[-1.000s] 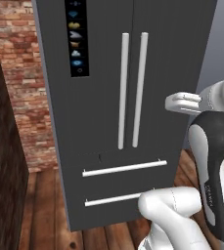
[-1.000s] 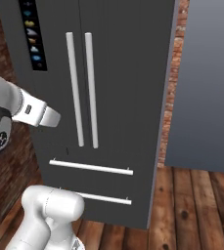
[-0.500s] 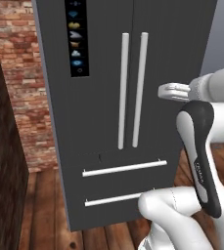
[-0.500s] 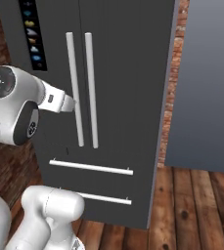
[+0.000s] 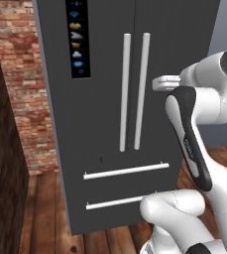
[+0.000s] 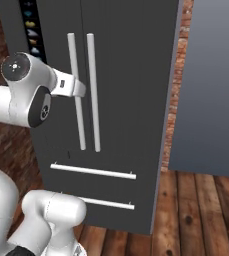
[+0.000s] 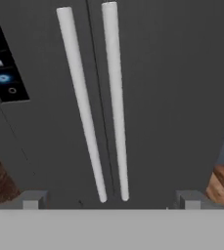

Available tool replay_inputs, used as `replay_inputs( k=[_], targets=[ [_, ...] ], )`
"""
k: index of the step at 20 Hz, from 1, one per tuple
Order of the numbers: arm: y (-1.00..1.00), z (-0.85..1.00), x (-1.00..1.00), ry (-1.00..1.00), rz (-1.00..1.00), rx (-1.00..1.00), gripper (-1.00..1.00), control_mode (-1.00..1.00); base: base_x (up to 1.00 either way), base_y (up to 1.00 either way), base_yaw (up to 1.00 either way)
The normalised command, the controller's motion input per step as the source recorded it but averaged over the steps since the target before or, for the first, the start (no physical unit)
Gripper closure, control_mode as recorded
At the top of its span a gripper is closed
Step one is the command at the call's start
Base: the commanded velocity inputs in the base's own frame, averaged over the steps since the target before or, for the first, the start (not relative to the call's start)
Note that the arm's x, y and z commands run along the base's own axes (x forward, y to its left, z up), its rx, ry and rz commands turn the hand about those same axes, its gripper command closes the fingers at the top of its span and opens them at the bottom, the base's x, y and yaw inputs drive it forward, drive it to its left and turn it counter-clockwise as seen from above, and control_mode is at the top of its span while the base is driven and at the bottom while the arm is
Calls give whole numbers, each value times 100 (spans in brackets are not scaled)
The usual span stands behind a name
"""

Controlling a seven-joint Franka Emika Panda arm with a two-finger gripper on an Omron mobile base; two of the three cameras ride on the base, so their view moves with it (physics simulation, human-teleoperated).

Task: Move the hot dog bun to the plate on the dining table and place the condiment next to that plate. Then navigate to the fridge and take the sausage and place it on the plate as well.

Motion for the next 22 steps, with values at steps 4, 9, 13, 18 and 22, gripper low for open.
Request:
replay_inputs(
  k=[4, 9, 13, 18, 22],
  targets=[
    [-8, 0, 25, -9, 0, -21, -100, -100, 0, 0, 0],
    [-4, 1, 38, -2, 0, -10, -100, -100, 0, 0, 0],
    [0, 4, 43, 0, -1, 0, -100, -100, 0, 0, 0],
    [0, 3, 39, 7, 0, 0, -100, -100, 0, 0, 0],
    [0, 0, 30, 7, 0, 0, -100, -100, 0, 0, 0]
  ],
)
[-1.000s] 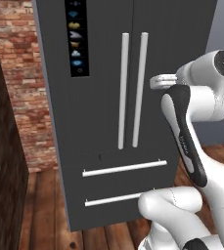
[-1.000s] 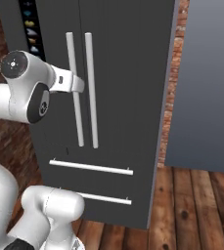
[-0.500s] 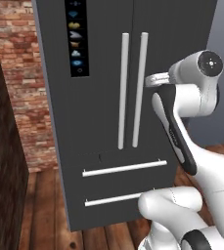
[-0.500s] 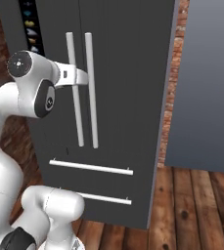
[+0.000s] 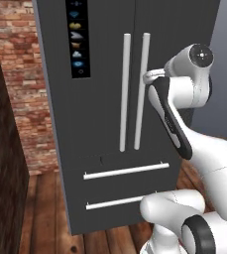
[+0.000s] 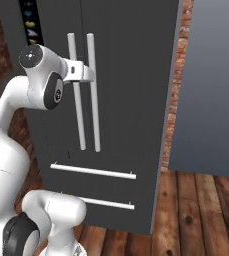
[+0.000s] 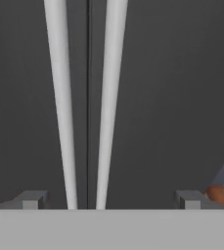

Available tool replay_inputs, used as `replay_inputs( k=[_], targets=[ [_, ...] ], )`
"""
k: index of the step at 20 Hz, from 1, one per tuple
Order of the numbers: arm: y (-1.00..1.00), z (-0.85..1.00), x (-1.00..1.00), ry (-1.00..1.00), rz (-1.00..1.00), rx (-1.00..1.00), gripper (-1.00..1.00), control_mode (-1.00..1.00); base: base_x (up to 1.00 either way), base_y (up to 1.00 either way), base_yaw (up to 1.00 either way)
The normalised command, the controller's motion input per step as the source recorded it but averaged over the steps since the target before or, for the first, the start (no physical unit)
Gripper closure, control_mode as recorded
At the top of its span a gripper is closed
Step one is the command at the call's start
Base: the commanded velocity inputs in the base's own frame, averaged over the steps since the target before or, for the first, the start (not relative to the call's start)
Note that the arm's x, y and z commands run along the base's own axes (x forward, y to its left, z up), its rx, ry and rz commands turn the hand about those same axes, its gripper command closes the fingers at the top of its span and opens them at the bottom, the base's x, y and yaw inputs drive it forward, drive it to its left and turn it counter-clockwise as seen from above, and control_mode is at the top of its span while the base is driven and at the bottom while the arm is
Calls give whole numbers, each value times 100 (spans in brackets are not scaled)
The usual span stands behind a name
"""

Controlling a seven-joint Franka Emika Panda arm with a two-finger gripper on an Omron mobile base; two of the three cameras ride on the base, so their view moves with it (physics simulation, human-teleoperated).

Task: Move the hot dog bun to the plate on the dining table and place the condiment next to that plate. Then navigate to the fridge and take the sausage and place it on the plate as well.

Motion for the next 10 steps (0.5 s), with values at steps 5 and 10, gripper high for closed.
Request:
replay_inputs(
  k=[5, 10],
  targets=[
    [0, 0, 34, 5, 0, 0, -100, -100, 0, 0, 0],
    [0, -3, 42, 0, 0, 0, -100, -100, 0, 0, 0]
  ],
)
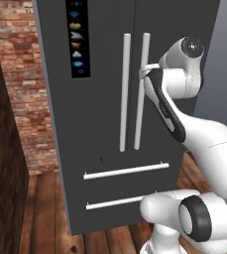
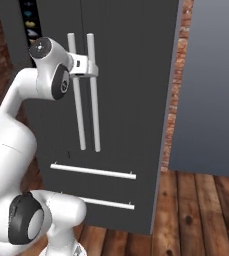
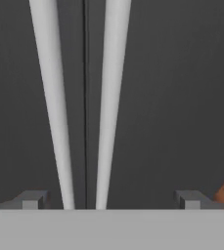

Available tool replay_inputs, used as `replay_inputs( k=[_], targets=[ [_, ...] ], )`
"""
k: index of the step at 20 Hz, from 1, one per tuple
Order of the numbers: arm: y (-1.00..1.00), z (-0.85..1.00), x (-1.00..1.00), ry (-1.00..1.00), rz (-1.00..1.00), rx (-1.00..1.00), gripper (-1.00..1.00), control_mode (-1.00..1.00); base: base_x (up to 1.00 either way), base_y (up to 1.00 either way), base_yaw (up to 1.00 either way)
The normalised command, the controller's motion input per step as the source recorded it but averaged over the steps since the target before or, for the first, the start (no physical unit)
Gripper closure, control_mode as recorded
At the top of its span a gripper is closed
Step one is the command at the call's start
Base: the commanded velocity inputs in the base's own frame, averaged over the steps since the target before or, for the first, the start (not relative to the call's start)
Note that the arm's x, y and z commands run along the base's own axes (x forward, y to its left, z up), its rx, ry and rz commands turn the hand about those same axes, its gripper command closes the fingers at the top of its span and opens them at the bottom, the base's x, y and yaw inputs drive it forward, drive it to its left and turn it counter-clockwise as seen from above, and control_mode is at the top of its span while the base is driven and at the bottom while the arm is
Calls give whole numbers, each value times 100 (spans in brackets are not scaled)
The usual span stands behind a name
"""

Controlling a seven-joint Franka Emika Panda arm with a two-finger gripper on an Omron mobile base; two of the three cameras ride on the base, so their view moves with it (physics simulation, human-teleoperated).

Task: Move the hot dog bun to the plate on the dining table and place the condiment next to that plate. Then navigate to the fridge and take the sausage and place it on the plate as well.

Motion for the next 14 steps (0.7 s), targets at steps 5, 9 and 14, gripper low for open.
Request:
replay_inputs(
  k=[5, 9, 14],
  targets=[
    [0, -7, 46, 0, 0, 0, -100, -100, 0, 0, 0],
    [0, -10, 43, 0, 0, 0, -100, -100, 0, 0, 0],
    [0, -11, 42, 0, 0, 0, -100, -100, 0, 0, 0]
  ],
)
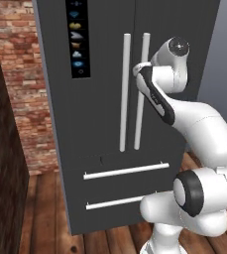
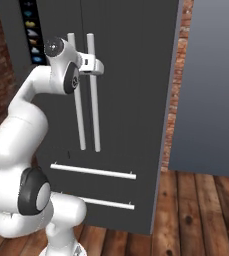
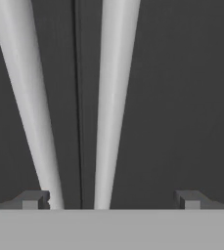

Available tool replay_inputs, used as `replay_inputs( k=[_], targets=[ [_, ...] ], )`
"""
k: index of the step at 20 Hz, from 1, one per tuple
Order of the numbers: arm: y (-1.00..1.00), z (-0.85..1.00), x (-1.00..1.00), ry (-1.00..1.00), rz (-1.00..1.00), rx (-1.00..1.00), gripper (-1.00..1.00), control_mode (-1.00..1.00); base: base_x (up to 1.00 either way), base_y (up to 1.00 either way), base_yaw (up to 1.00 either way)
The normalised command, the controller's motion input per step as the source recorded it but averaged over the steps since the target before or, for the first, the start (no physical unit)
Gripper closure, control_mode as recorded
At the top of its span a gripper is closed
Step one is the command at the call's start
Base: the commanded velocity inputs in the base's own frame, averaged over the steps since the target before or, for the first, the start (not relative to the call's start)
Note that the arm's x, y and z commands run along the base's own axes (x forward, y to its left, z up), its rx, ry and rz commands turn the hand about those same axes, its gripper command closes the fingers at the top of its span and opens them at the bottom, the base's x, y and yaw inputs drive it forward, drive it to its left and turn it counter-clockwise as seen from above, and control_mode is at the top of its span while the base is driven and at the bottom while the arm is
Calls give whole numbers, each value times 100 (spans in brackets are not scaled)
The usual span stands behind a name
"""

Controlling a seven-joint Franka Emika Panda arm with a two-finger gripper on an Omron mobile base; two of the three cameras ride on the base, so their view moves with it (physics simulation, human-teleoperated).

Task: Move the hot dog bun to the plate on the dining table and place the condiment next to that plate. Then navigate to the fridge and take the sausage and place it on the plate as well.

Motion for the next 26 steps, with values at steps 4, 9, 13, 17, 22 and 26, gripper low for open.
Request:
replay_inputs(
  k=[4, 9, 13, 17, 22, 26],
  targets=[
    [0, -12, 42, 0, 0, 0, -100, -100, 0, 0, 0],
    [0, -13, 41, 0, 0, 0, -100, -100, 0, 0, 0],
    [0, -11, 39, 0, 0, 0, -100, -100, 0, 0, 0],
    [0, -10, 34, 0, 0, 0, -100, -100, 0, 0, 0],
    [0, -8, 36, 0, 0, 0, -100, -100, 0, 0, 0],
    [0, -10, 37, 0, 0, 0, -100, -100, 0, 0, 0]
  ],
)
